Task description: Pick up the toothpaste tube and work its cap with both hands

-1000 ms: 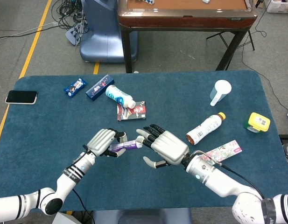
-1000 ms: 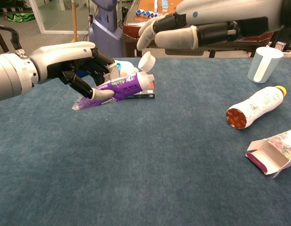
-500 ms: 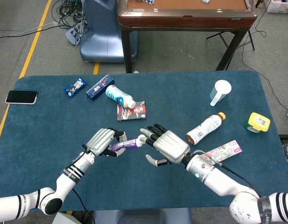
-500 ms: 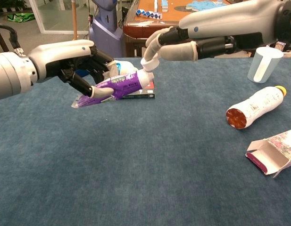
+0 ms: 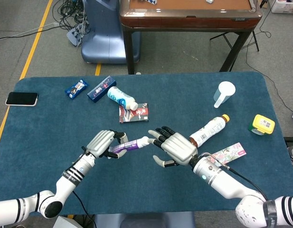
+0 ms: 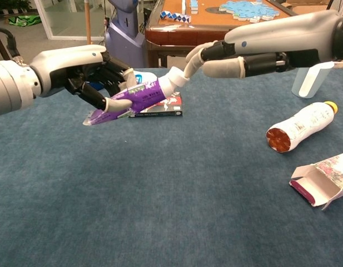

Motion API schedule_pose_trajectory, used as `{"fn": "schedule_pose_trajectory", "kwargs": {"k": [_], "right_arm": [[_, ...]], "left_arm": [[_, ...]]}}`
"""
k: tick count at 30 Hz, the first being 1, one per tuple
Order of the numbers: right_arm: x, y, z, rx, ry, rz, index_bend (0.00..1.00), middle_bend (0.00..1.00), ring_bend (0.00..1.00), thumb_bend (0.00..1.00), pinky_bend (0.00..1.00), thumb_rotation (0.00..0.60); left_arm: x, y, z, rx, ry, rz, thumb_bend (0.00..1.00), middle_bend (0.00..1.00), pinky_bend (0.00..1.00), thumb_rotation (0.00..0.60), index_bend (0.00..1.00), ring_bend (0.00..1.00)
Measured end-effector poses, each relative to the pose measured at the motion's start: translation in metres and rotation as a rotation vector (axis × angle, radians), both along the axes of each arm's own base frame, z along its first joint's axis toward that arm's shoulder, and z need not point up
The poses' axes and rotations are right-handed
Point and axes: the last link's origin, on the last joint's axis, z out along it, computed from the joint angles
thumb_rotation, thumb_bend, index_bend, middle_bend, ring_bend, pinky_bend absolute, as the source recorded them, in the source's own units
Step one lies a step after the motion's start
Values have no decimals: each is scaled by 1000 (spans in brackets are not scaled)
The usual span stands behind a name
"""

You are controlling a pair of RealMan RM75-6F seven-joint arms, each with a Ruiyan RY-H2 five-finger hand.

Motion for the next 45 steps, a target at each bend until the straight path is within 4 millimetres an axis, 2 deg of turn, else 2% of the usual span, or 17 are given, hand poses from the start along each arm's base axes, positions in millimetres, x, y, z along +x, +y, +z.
{"fn": "schedule_pose_trajectory", "kwargs": {"k": [11, 12, 17, 20, 22, 28, 45], "right_arm": [[-2, 1, -1, 6, -78, -27, 156, 46, 0, 519, 0, 0], [-1, 1, 0, 2, -100, -34, 156, 46, 0, 496, 0, 0], [3, -3, 12, -25, -213, -59, 156, 46, 0, 220, 0, 0], [10, -6, 21, -44, -280, -60, 144, 35, 0, 143, 0, 0], [16, -9, 27, -51, -316, -55, 86, 10, 0, 102, 0, 0], [34, -16, 32, -49, -365, -48, 3, 0, 0, 89, 0, 0], [73, -35, 23, -8, -410, -81, 0, 0, 0, 70, 0, 0]], "left_arm": [[2, -1, 1, -18, -65, 27, 466, 661, 335, 600, 565, 451], [2, -1, 0, -18, -74, 29, 466, 661, 335, 600, 566, 451], [2, -1, -2, -26, -138, 45, 466, 665, 335, 600, 569, 453], [2, -1, -2, -38, -196, 62, 466, 667, 336, 600, 570, 453], [2, 0, -2, -44, -230, 71, 466, 667, 336, 600, 571, 454], [5, -1, -3, -48, -318, 79, 466, 668, 336, 600, 573, 454], [8, -12, -8, -46, -469, 70, 466, 672, 336, 600, 576, 454]]}}
